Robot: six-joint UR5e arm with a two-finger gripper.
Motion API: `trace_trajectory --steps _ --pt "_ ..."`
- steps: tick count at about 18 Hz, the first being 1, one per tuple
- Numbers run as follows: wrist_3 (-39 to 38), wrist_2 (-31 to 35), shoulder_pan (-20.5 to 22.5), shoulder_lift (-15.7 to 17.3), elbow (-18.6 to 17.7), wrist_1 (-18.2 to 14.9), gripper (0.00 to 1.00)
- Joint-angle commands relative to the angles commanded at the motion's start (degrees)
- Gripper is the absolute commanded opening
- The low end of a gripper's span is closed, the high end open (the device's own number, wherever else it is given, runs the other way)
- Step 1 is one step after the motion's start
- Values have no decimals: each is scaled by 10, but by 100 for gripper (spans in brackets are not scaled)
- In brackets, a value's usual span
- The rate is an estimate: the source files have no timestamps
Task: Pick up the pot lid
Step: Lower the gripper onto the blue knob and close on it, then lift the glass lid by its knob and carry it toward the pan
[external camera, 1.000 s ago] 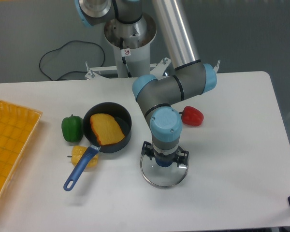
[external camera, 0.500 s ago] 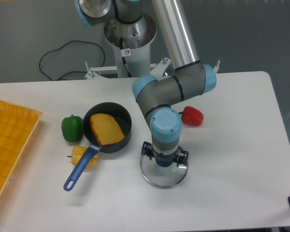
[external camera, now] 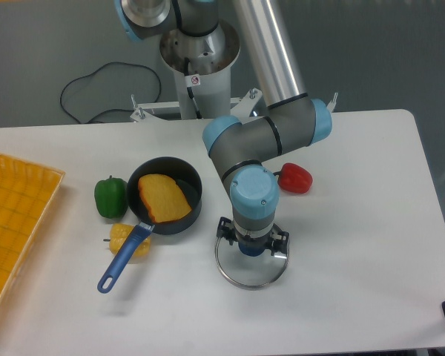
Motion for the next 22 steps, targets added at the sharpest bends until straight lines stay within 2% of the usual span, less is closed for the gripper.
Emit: trace_trajectory --steps 10,15,18,20,21,22 --pt "0 1 0 1 -9 2 92" --pt "2 0 0 1 -4 1 86" --pt "0 0 0 1 -5 1 78" --pt "-1 0 0 1 -5 1 76" --pt "-2 0 0 1 -5 1 67" --pt "-2 0 0 1 -5 1 67"
